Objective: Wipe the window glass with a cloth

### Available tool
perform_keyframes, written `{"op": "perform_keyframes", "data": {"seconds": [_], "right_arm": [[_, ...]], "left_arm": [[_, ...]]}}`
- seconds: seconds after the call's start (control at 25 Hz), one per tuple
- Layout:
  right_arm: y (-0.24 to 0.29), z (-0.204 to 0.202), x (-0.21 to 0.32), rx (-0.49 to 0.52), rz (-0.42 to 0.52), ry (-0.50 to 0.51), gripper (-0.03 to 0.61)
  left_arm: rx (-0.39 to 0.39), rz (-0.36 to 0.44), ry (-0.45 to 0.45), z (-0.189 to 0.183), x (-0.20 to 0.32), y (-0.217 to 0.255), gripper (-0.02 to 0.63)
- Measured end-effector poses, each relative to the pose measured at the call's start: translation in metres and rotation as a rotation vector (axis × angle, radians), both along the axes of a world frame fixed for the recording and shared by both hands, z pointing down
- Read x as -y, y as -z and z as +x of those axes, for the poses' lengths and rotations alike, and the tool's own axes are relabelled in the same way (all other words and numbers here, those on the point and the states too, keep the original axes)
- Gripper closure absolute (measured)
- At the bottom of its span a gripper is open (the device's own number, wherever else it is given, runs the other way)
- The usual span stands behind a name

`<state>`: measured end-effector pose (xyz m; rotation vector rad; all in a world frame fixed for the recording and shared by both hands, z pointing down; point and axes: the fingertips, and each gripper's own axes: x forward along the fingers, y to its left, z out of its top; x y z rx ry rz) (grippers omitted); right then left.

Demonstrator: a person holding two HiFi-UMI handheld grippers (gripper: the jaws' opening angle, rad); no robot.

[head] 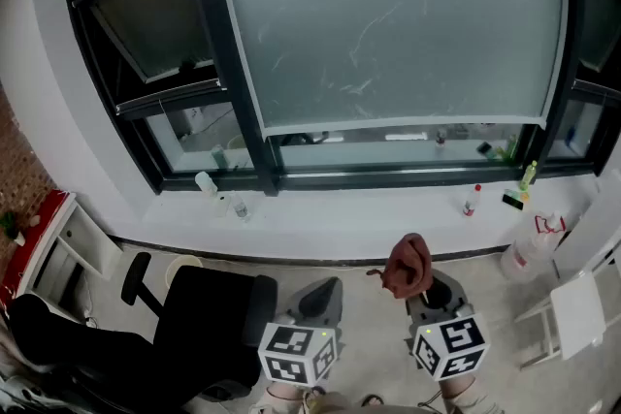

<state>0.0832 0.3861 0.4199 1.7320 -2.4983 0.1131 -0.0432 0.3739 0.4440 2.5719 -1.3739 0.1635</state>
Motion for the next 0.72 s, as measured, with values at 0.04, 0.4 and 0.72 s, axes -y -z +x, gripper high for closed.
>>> {"op": "perform_keyframes", "data": {"seconds": [0.04, 0.4, 0.72], "right_arm": [[0.001, 0.000, -0.001, -0.001, 0.003, 0.004, 0.531], [-0.001, 0.005, -0.008, -0.022, 0.003, 0.040, 0.531], [-0.001, 0.007, -0.003, -0.003, 0.003, 0.088, 0.531]], "left_arm": [[0.003, 0.005, 0.002, 0.001, 0.000, 0.002, 0.609], [0.014, 0.027, 0.020, 0.009, -0.006, 0.007, 0.609], [0.017, 0.007, 0.016, 0.017, -0.004, -0.003, 0.609]]}}
